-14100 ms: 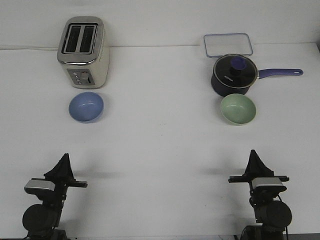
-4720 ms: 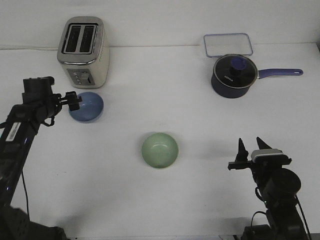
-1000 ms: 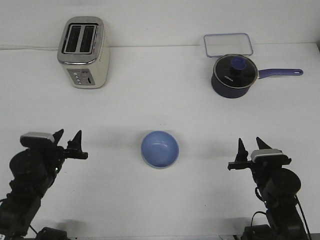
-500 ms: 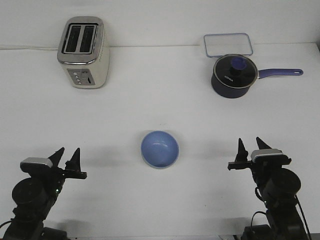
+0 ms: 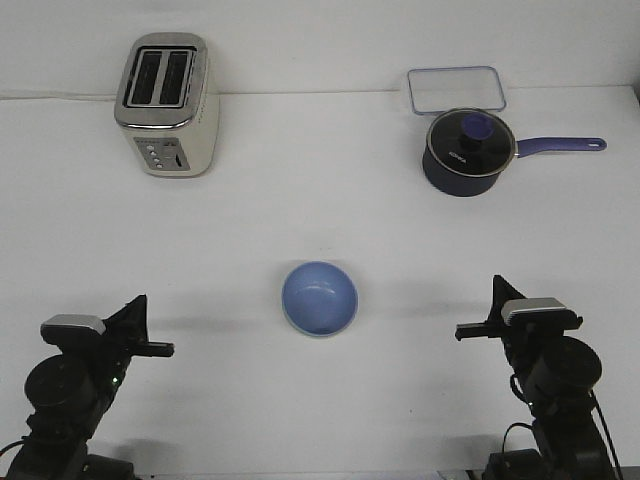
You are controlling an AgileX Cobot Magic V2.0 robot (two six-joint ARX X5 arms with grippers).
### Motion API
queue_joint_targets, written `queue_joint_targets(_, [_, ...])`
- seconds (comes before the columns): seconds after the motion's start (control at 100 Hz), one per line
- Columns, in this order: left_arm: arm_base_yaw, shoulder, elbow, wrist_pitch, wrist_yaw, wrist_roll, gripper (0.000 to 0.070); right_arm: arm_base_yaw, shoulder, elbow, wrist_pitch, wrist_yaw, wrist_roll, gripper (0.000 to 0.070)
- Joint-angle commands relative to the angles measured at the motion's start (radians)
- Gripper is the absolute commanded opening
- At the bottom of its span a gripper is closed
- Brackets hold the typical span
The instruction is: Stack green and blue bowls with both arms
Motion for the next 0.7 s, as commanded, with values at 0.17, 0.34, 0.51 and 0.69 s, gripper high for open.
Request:
queue_joint_targets(0.17, [-0.001,-0.001,0.013,0.01,-0.006,-0.002,0.0012,-0.001,0.0,0.008,0.01,0.003,0.01,0.0])
queue_joint_targets(0.34, [-0.001,-0.001,0.013,0.01,-0.006,-0.002,0.0012,-0.001,0.0,0.008,0.01,0.003,0.01,0.0])
queue_joint_targets(0.51, [-0.001,-0.001,0.013,0.012,-0.006,-0.002,0.0012,-0.001,0.0,0.008,0.01,0.003,0.01,0.0])
queue_joint_targets(0.69, [0.024,-0.033,0.0,0.049,-0.006,0.025,0.0012,-0.001,0.0,0.008,0.01,0.003,0.01,0.0])
